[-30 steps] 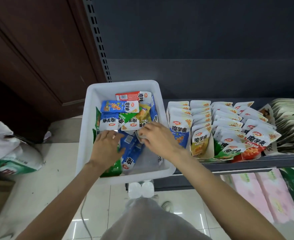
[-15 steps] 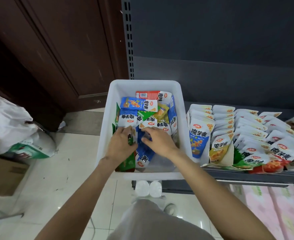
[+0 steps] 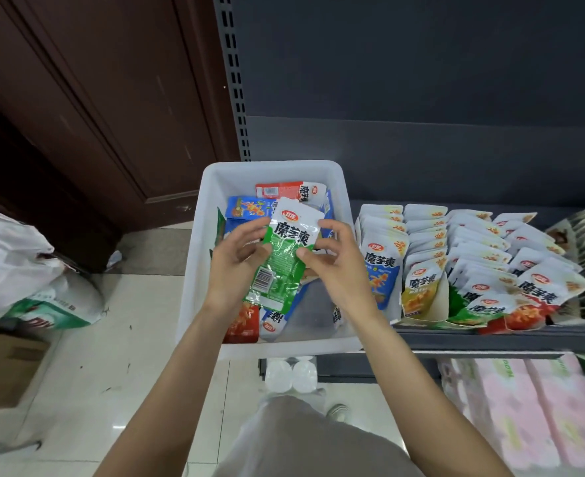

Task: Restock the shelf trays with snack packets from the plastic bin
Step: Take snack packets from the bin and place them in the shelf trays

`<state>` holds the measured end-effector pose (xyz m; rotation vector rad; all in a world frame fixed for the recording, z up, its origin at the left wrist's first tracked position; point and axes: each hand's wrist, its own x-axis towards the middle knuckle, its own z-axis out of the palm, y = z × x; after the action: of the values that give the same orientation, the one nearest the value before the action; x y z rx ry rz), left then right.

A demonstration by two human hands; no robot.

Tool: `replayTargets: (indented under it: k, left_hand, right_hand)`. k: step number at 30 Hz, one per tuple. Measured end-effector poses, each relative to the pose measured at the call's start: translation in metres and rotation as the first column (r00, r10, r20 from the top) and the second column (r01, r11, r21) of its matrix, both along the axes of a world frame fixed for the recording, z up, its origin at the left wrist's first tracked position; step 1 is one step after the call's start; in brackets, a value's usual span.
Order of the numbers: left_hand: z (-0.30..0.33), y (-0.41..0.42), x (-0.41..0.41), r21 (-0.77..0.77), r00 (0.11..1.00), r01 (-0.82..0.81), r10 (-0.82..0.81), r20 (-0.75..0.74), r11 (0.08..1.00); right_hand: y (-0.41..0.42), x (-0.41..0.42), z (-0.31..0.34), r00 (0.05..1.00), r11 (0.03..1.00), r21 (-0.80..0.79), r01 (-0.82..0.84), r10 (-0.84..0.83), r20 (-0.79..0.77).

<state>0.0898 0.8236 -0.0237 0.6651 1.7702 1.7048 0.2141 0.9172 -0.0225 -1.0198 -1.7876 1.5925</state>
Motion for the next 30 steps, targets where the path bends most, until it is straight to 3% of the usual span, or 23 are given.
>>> replayTargets:
  k: [3,5,6,9,11,14,17,19,20,24,26,30]
  left_hand:
    - [0.003,0.007,0.014,0.001,0.998,0.029,-0.029,-0.060,1.000]
    - [0.011,0.014,0.027,0.005,0.950,0.049,-0.045,-0.309,0.999]
    - [0.015,0.018,0.036,0.037,0.897,0.091,-0.066,-0.438,0.995]
    - [0.021,0.034,0.062,0.126,0.587,0.327,-0.097,-0.804,0.937]
    - [0.021,0.048,0.081,0.129,0.402,0.457,-0.075,-0.912,0.880]
    - [0.022,0.067,0.112,0.113,0.286,0.601,-0.081,-0.955,0.791]
    - [0.021,0.083,0.140,0.138,0.367,0.644,-0.145,-0.919,0.753]
    - [0.017,0.094,0.151,0.110,0.440,0.602,-0.214,-0.872,0.791]
    - [0.012,0.100,0.155,0.038,0.435,0.586,-0.275,-0.857,0.809]
    - [-0.012,0.125,0.177,-0.294,0.221,0.511,-0.453,-0.864,0.808]
    - [-0.019,0.136,0.188,-0.353,0.148,0.473,-0.468,-0.871,0.807]
    - [-0.024,0.157,0.195,-0.346,0.089,0.414,-0.416,-0.905,0.842]
  right_hand:
    - [0.002,0.011,0.006,0.996,0.985,0.167,0.043,-0.054,0.067]
    - [0.005,0.025,0.014,0.993,0.975,0.212,0.064,-0.083,0.080]
    - [0.006,0.034,0.021,0.994,0.984,0.150,0.092,-0.099,0.043]
    - [0.014,0.068,0.047,0.970,0.970,-0.139,0.197,-0.214,-0.115]
    - [0.022,0.095,0.059,0.942,0.949,-0.141,0.283,-0.303,-0.144]
    - [0.032,0.141,0.065,0.896,0.906,0.013,0.423,-0.417,-0.150]
    - [0.032,0.193,0.066,0.858,0.843,0.168,0.512,-0.491,-0.150]
    - [0.029,0.227,0.067,0.831,0.793,0.251,0.556,-0.539,-0.137]
    - [0.027,0.243,0.066,0.817,0.766,0.294,0.572,-0.565,-0.117]
    - [0.027,0.288,0.051,0.795,0.705,0.484,0.519,-0.606,0.029]
    - [0.030,0.296,0.046,0.806,0.722,0.524,0.453,-0.583,0.106]
    - [0.046,0.297,0.036,0.844,0.763,0.565,0.315,-0.498,0.201]
